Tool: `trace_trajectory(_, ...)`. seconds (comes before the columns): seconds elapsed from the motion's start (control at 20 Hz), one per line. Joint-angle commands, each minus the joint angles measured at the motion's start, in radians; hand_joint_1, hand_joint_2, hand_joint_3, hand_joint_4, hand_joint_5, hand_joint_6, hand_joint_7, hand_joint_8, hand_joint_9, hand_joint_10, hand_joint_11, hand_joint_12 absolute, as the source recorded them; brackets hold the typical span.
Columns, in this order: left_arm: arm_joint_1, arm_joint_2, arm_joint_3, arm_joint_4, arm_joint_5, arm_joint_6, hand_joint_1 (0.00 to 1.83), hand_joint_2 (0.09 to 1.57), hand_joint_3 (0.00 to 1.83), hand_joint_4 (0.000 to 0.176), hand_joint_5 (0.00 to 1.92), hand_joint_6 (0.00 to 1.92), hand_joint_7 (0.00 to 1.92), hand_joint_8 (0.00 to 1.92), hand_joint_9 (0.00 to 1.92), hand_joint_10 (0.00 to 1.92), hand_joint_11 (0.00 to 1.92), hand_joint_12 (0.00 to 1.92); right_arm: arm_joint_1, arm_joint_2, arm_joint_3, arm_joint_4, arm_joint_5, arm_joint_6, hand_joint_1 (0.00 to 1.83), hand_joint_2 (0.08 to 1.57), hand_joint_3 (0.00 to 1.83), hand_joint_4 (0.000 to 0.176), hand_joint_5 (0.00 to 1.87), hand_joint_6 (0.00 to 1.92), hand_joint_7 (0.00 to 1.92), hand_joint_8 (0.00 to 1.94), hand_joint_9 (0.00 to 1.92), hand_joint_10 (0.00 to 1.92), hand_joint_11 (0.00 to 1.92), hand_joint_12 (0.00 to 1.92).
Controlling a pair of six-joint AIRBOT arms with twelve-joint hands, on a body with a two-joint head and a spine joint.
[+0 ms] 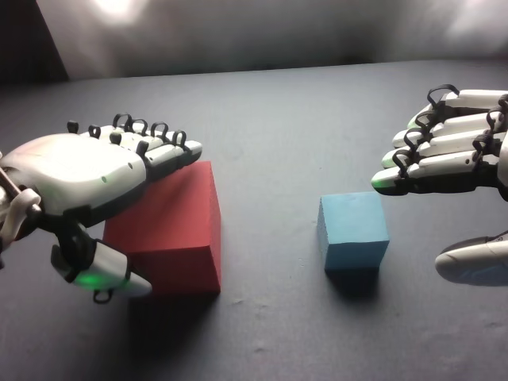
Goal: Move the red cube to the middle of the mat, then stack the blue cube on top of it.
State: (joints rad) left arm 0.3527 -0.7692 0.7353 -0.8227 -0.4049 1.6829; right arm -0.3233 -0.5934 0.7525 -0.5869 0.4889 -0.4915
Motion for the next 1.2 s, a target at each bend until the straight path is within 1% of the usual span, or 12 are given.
trace_trajectory(0.0,-0.008,0.004,0.008,0.026,-0.076,0.005,1.08,0.88,0.00,0.000,0.00,0.00,0.00,0.00,0.00,0.00,0.00,0.00,0.005,0.009,0.001,0.032,0.103,0.000,0.00,1.25,0.00,0.000,0.37,0.00,0.35,0.00,0.30,0.00,0.00,0.69)
trace_trajectory(0.05,-0.008,-0.003,0.016,0.026,-0.076,0.007,1.06,0.85,0.00,0.000,0.00,0.00,0.00,0.00,0.00,0.00,0.00,0.00,0.005,0.009,0.001,0.032,0.104,0.000,0.00,1.25,0.00,0.000,0.39,0.01,0.36,0.00,0.31,0.01,0.00,0.69)
trace_trajectory(0.1,-0.008,-0.009,0.023,0.027,-0.074,0.012,1.05,0.86,0.00,0.000,0.00,0.00,0.00,0.00,0.00,0.00,0.00,0.00,0.005,0.009,0.001,0.032,0.105,0.000,0.00,1.25,0.00,0.000,0.40,0.01,0.38,0.01,0.33,0.01,0.00,0.75)
trace_trajectory(0.35,-0.009,-0.043,0.072,0.038,-0.057,0.016,1.08,0.87,0.00,0.000,0.00,0.00,0.00,0.00,0.00,0.00,0.00,0.00,0.005,0.009,0.001,0.032,0.107,0.000,0.00,1.25,0.00,0.000,0.38,0.00,0.35,0.00,0.30,0.00,0.00,0.68)
trace_trajectory(0.45,-0.009,-0.055,0.085,0.039,-0.052,0.017,1.02,0.90,0.01,0.000,0.00,0.00,0.00,0.00,0.00,0.00,0.00,0.00,0.005,0.009,0.001,0.032,0.108,0.000,0.00,1.25,0.00,0.000,0.39,0.00,0.37,0.00,0.32,0.00,0.00,0.72)
trace_trajectory(0.65,-0.008,-0.087,0.112,0.019,-0.011,0.055,1.08,0.88,0.00,0.000,0.00,0.00,0.00,0.00,0.00,0.00,0.00,0.00,0.004,0.009,0.001,0.032,0.108,0.000,0.00,1.25,0.00,0.000,0.39,0.00,0.36,0.00,0.32,0.00,0.00,0.69)
trace_trajectory(0.7,-0.005,-0.091,0.115,0.017,-0.008,0.059,1.03,0.88,0.00,0.000,0.00,0.00,0.00,0.00,0.00,0.00,0.00,0.00,0.004,0.009,0.001,0.032,0.108,0.000,0.00,1.25,0.00,0.000,0.41,0.01,0.38,0.01,0.33,0.00,0.00,0.72)
trace_trajectory(0.75,-0.001,-0.096,0.118,0.015,-0.003,0.060,1.06,0.88,0.00,0.000,0.00,0.00,0.00,0.00,0.00,0.00,0.00,0.00,0.004,0.009,0.001,0.032,0.108,0.000,0.00,1.25,0.00,0.000,0.43,0.01,0.40,0.01,0.35,0.01,0.00,0.75)
trace_trajectory(0.9,0.008,-0.101,0.121,-0.018,0.005,0.093,1.03,0.89,0.00,0.000,0.00,0.00,0.00,0.00,0.00,0.00,0.00,0.00,0.004,0.009,0.001,0.032,0.108,0.000,0.00,1.25,0.00,0.000,0.42,0.00,0.40,0.00,0.35,0.01,0.00,0.76)
trace_trajectory(0.95,0.012,-0.101,0.123,-0.019,0.005,0.094,1.04,0.89,0.00,0.000,0.00,0.00,0.00,0.00,0.00,0.00,0.00,0.00,0.003,0.009,0.001,0.032,0.108,0.000,0.00,1.25,0.00,0.000,0.40,0.00,0.36,0.00,0.31,0.00,0.00,0.68)
trace_trajectory(1.05,0.018,-0.099,0.128,-0.020,0.007,0.094,1.05,0.89,0.00,0.000,0.00,0.00,0.00,0.00,0.00,0.00,0.00,0.00,0.003,0.009,0.001,0.032,0.108,0.000,0.00,1.25,0.00,0.000,0.42,0.01,0.39,0.01,0.34,0.01,0.00,0.75)
trace_trajectory(1.15,0.018,-0.099,0.136,-0.018,0.024,0.094,1.02,0.90,0.01,0.000,0.00,0.00,0.00,0.00,0.00,0.00,0.00,0.00,0.002,0.009,0.001,0.032,0.108,0.000,0.00,1.25,0.00,0.000,0.42,0.00,0.39,0.00,0.34,0.01,0.00,0.73)
